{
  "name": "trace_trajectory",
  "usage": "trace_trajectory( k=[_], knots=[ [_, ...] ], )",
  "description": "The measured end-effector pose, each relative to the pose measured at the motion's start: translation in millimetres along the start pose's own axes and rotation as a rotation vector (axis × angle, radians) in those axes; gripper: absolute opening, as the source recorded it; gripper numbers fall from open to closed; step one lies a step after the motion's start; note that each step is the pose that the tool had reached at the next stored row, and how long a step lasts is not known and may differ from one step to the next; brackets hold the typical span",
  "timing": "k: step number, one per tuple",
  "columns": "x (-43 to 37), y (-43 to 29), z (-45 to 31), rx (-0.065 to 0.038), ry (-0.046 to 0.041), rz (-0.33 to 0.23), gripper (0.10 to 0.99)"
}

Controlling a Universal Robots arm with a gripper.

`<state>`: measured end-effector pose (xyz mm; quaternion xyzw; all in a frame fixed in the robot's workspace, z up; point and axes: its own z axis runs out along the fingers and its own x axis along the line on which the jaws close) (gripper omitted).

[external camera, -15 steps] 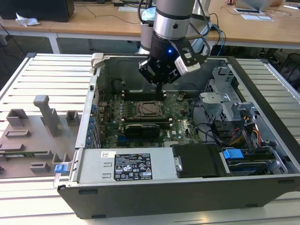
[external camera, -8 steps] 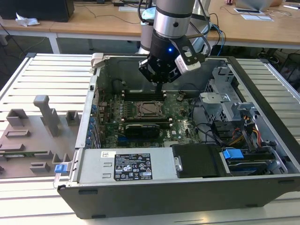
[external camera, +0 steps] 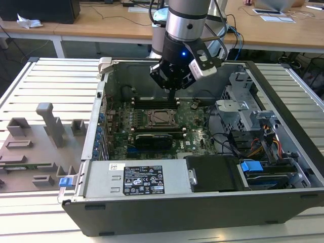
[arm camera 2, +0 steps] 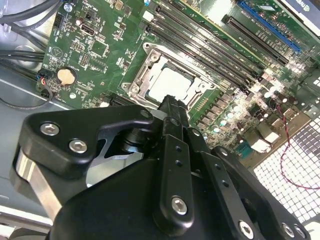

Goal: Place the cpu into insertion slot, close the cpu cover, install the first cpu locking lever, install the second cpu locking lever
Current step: 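Install the second cpu locking lever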

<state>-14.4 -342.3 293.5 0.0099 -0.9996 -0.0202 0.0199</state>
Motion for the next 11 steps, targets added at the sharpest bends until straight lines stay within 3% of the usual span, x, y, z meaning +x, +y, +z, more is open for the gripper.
trace_trajectory(
  k=[3,6,8,10,11],
  knots=[
    [0.0,-3.0,0.1,-0.001,-0.0001,0.0,0.106],
    [0.2,-11.0,1.1,-0.005,-0.0001,0.0,0.106],
    [0.2,-17.7,3.6,-0.019,-0.0004,-0.001,0.106],
    [0.1,-21.1,6.6,-0.024,-0.0005,-0.001,0.106],
    [0.0,-24.0,11.6,-0.027,-0.0006,-0.001,0.106]
  ],
)
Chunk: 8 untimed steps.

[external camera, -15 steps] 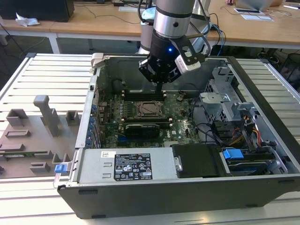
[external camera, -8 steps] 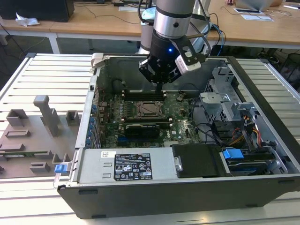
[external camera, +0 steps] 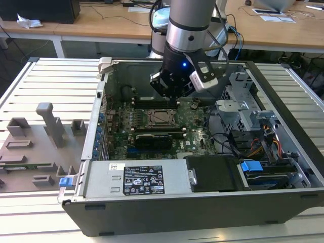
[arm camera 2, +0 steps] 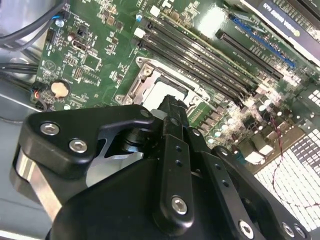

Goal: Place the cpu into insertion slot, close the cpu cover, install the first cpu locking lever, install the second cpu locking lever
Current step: 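Install the second cpu locking lever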

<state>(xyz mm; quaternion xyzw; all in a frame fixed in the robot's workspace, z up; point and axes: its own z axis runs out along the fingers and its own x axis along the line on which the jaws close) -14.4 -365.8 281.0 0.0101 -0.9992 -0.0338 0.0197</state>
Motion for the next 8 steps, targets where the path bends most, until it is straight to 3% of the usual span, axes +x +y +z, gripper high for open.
trace_trajectory(
  k=[6,8],
  knots=[
    [0.2,-7.4,14.2,-0.001,-0.0002,0.0,0.106],
    [5.5,-10.3,16.2,-0.016,-0.0003,-0.001,0.106]
  ],
)
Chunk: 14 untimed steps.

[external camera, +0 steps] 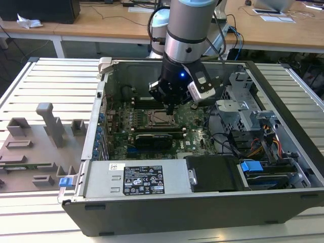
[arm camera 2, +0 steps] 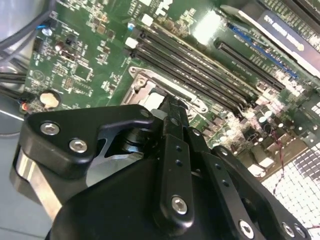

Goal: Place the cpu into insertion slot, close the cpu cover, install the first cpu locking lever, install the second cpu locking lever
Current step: 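Install the second cpu locking lever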

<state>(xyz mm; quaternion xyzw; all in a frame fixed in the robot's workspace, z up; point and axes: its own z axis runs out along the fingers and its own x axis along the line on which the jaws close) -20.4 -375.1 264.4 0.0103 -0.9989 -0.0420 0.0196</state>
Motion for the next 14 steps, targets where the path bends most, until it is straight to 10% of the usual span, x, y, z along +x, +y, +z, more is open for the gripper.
trace_trajectory(
  k=[3,9,13,14],
  knots=[
    [7.8,-5.8,1.7,-0.025,-0.0005,-0.001,0.106],
    [15.4,-18.1,8.0,-0.045,-0.0008,-0.002,0.106],
    [17.0,-19.3,9.9,-0.109,-0.0021,-0.004,0.106],
    [17.0,-20.0,12.6,-0.109,-0.0022,-0.004,0.106]
  ],
)
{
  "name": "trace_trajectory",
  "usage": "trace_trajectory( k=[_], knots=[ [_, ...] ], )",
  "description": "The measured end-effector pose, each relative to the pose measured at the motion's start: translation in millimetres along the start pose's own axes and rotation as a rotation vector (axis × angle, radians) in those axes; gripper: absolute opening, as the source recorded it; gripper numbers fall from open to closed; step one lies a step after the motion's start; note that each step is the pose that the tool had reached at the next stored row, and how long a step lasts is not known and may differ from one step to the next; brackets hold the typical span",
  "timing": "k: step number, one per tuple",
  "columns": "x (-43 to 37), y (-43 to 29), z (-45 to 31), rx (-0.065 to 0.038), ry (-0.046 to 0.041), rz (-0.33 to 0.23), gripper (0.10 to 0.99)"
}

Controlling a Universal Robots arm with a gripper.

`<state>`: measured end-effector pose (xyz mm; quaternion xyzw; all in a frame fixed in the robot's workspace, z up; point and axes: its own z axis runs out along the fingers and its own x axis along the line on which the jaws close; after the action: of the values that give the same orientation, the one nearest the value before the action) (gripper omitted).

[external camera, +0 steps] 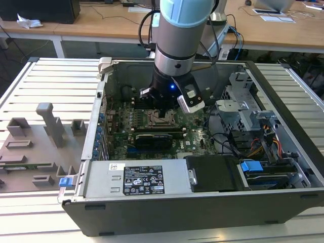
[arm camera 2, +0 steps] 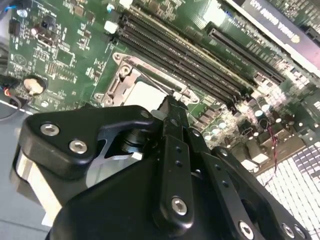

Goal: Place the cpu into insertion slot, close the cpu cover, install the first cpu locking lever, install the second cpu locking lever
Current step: 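Install the second cpu locking lever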

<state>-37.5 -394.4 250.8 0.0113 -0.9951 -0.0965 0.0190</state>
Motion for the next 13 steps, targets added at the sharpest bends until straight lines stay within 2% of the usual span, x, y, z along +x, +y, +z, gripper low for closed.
trace_trajectory(
  k=[5,6,10,13],
  knots=[
    [0.6,-2.3,10.6,0.0,0.0001,0.0,0.106],
    [4.3,-3.0,14.6,0.0,0.0002,-0.001,0.106],
    [12.7,-4.5,23.2,0.0,0.0015,-0.007,0.106],
    [18.8,-6.3,31.8,0.001,0.0056,-0.028,0.106]
  ],
)
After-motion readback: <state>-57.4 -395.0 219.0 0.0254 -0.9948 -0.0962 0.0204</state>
